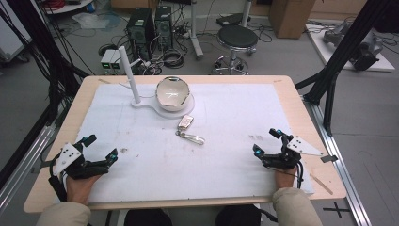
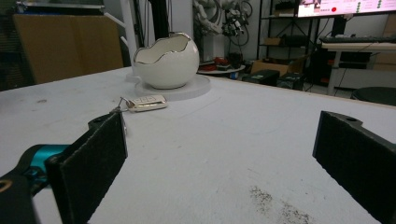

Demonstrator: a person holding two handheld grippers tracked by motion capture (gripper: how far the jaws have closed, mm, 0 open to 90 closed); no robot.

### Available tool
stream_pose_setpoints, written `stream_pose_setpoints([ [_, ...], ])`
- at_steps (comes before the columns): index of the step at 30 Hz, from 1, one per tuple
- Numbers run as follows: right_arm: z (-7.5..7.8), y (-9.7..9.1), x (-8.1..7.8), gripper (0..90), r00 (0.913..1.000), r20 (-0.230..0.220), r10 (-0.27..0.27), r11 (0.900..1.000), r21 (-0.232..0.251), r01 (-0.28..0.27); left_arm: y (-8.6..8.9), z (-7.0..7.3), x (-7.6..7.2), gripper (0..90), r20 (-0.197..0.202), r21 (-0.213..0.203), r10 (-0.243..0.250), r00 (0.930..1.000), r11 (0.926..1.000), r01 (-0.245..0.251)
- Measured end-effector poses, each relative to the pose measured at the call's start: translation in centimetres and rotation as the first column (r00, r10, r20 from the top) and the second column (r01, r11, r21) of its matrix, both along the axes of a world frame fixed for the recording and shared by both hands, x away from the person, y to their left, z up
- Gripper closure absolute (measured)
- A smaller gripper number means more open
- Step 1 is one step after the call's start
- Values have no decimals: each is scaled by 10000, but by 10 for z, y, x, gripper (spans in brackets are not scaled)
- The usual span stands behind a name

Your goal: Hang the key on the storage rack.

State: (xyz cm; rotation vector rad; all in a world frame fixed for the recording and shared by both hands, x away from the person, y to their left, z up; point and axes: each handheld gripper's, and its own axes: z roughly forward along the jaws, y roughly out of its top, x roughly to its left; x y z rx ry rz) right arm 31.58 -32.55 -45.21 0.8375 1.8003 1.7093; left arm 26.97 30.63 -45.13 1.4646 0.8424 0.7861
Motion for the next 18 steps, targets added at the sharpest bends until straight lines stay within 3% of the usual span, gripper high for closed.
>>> stream_pose_setpoints([
  [13, 0, 0, 0, 21, 10000, -12, -7, 10000, 14, 7, 0, 0, 0, 17, -54, 21, -41, 10000, 10000, 41],
  [18, 0, 0, 0, 21, 10000, -37, -6, 10000, 35, 6, 2, 2, 4, 17, -335, -87, -216, 9992, 9997, 213],
])
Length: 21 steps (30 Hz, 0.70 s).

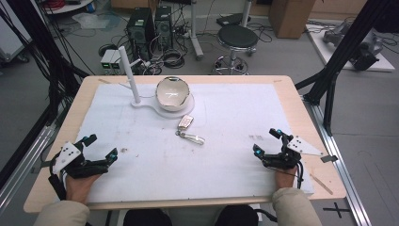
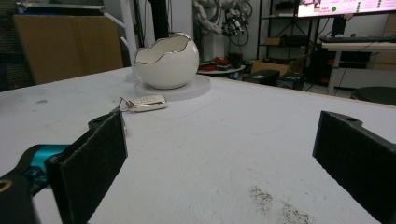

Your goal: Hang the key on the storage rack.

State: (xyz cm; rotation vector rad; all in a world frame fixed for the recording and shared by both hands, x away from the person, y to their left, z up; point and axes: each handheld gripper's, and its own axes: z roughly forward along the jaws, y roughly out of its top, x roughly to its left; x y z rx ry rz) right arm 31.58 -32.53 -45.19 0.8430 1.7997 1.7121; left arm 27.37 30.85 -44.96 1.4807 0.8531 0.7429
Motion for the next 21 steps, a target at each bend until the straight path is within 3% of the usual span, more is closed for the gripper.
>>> stream_pose_setpoints([
  [6, 0, 0, 0, 21, 10000, 8, -13, 10000, 2, 13, 1, 23, 10, 17, -133, 616, -769, 9970, 9951, 776],
  [7, 0, 0, 0, 21, 10000, -19, -17, 10000, 21, 17, 0, 37, 16, 17, -214, 926, -1151, 9931, 9889, 1166],
  [8, 0, 0, 0, 21, 10000, -19, -17, 10000, 21, 17, 0, 37, 16, 17, -214, 926, -1151, 9931, 9889, 1166],
  [10, 0, 0, 0, 21, 10000, 17, -7, 10000, -1, 7, -2, 52, 24, 17, -290, 1164, -1558, 9874, 9805, 1582],
  [11, 0, 0, 0, 21, 10000, 12, 0, 10000, -22, 0, -6, 64, 31, 17, -393, 1370, -1887, 9812, 9717, 1924],
  [12, 0, 0, 0, 21, 10000, 7, -4, 10000, -21, 4, -6, 64, 31, 17, -393, 1370, -1887, 9812, 9717, 1924],
  [16, 0, 0, 0, 21, 10000, 24, -7, 10000, -30, 7, -18, 88, 47, 17, -636, 1835, -2639, 9624, 9449, 2712],
  [21, 0, 0, 0, 21, 10000, 17, -19, 10000, -22, 19, -40, 113, 68, 17, -1249, 2545, -3744, 9188, 8830, 3944],
])
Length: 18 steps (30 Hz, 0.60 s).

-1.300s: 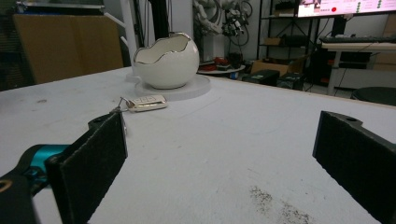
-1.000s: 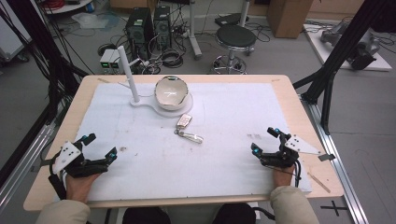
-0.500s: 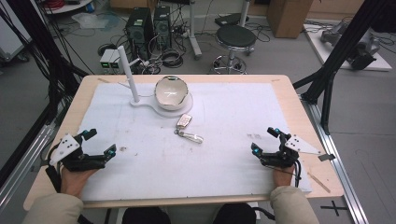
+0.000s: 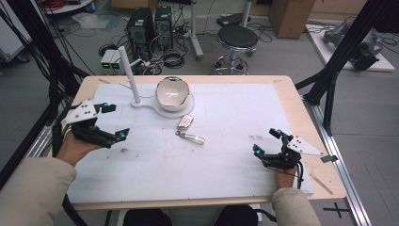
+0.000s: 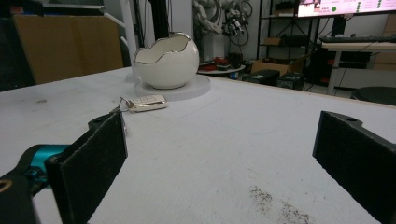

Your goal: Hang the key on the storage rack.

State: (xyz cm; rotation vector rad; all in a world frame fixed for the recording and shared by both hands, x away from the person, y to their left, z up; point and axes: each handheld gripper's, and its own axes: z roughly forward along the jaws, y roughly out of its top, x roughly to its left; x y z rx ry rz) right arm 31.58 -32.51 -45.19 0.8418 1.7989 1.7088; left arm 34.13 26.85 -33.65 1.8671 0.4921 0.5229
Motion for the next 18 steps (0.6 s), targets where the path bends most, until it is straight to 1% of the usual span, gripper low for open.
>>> stream_pose_setpoints([
  [2, 0, 0, 0, 21, 10000, -24, 23, 10000, -15, -23, -10, 9, 7, 17, -2, 340, -338, 9994, 9989, 338],
  [3, 0, 0, 0, 21, 10000, -24, 23, 10000, -15, -23, -15, 13, 10, 17, -79, 420, -524, 9986, 9977, 527],
  [5, 0, 0, 0, 21, 10000, 5, 14, 10000, -7, -14, -25, 21, 18, 17, -191, 924, -916, 9956, 9914, 930],
  [6, 0, 0, 0, 21, 10000, -18, 4, 10000, 32, -4, -31, 24, 21, 17, -257, 1049, -1058, 9941, 9886, 1079],
  [7, 0, 0, 0, 21, 10000, 7, 9, 10000, -1, -9, -34, 26, 24, 17, -286, 1260, -1199, 9924, 9844, 1226],
  [8, 0, 0, -1, 21, 10000, -76, 25, 10000, 8, -25, -44, 32, 29, 17, -347, 1601, -1472, 9885, 9755, 1509],
  [9, 0, 0, 0, 21, 10000, 7, 14, 10000, -2, -14, -44, 32, 29, 17, -347, 1601, -1472, 9885, 9755, 1509],
  [10, 0, 0, 0, 21, 10000, 7, 14, 10000, -2, -14, -50, 35, 33, 17, -397, 1707, -1641, 9856, 9708, 1685],
  [11, 0, 0, 0, 21, 10000, -31, 9, 10000, 7, -9, -55, 38, 36, 17, -424, 1865, -1776, 9832, 9654, 1824],
  [12, 0, 0, 0, 21, 10000, 23, 9, 10000, -15, -9, -66, 44, 43, 17, -531, 2203, -2018, 9780, 9529, 2086],
  [13, 0, 0, 0, 21, 10000, 32, 14, 10000, -37, -14, -66, 44, 43, 17, -531, 2203, -2018, 9780, 9529, 2086],
  [14, 0, 0, -1, 21, 10000, -67, 11, 10000, -20, -11, -73, 46, 47, 17, -572, 2307, -2163, 9746, 9469, 2237],
  [16, 0, 0, -1, 21, 10000, -65, 19, 10000, -24, -20, -87, 50, 54, 17, -699, 2651, -2430, 9675, 9305, 2529],
  [17, 0, 0, -1, 21, 10000, -70, 7, 10000, -15, -8, -92, 50, 57, 17, -747, 2714, -2546, 9642, 9252, 2653],
  [18, 0, 0, -1, 21, 10000, -70, 7, 10000, -15, -8, -99, 51, 61, 17, -837, 2932, -2642, 9608, 9150, 2771],
])
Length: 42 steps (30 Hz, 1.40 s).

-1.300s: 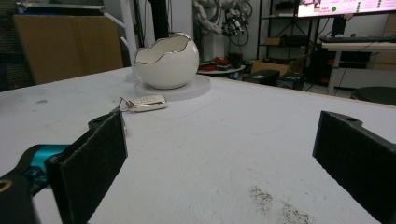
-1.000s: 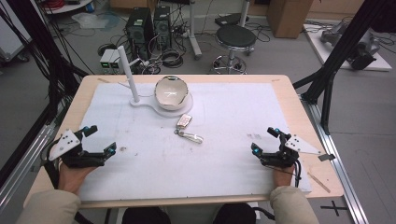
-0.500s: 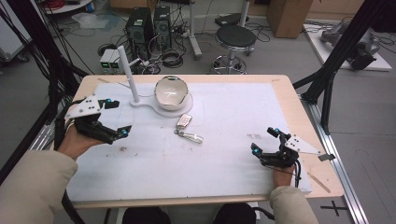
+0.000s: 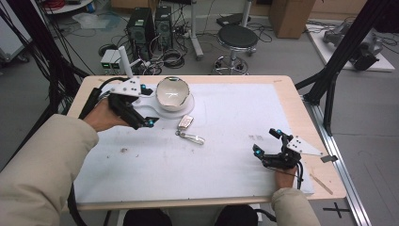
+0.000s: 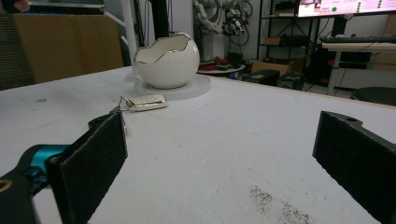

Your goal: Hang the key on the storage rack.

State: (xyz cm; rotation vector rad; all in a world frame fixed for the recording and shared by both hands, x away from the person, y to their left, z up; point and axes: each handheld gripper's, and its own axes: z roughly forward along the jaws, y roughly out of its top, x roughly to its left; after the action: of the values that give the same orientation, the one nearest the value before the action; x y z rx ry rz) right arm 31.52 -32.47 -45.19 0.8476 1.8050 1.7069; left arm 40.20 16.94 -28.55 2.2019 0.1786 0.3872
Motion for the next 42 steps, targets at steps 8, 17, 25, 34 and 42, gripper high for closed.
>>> stream_pose_setpoints([
  [8, 0, 0, 0, 21, 10000, 7, 2, 10000, -11, -2, -41, -4, 16, 17, -228, 1030, -849, 9961, 9909, 868],
  [17, 0, 0, 0, 21, 10000, 75, 24, 10000, -94, -23, -87, -35, 29, 17, -961, 2375, -1510, 9838, 9564, 1700],
  [25, 0, 0, 0, 21, 10000, 53, 9, 10000, -71, -8, -113, -64, 34, 17, -1389, 3324, -1765, 9745, 9186, 2138],
  [34, 0, 0, 0, 21, 10000, 55, 24, 10000, -82, -23, -129, -95, 39, 17, -1853, 4502, -1958, 9630, 8541, 2603],
  [42, 0, 0, 0, 21, 10000, 69, 29, 10000, -81, -29, -134, -107, 40, 17, -2019, 4886, -1972, 9593, 8287, 2732],
])
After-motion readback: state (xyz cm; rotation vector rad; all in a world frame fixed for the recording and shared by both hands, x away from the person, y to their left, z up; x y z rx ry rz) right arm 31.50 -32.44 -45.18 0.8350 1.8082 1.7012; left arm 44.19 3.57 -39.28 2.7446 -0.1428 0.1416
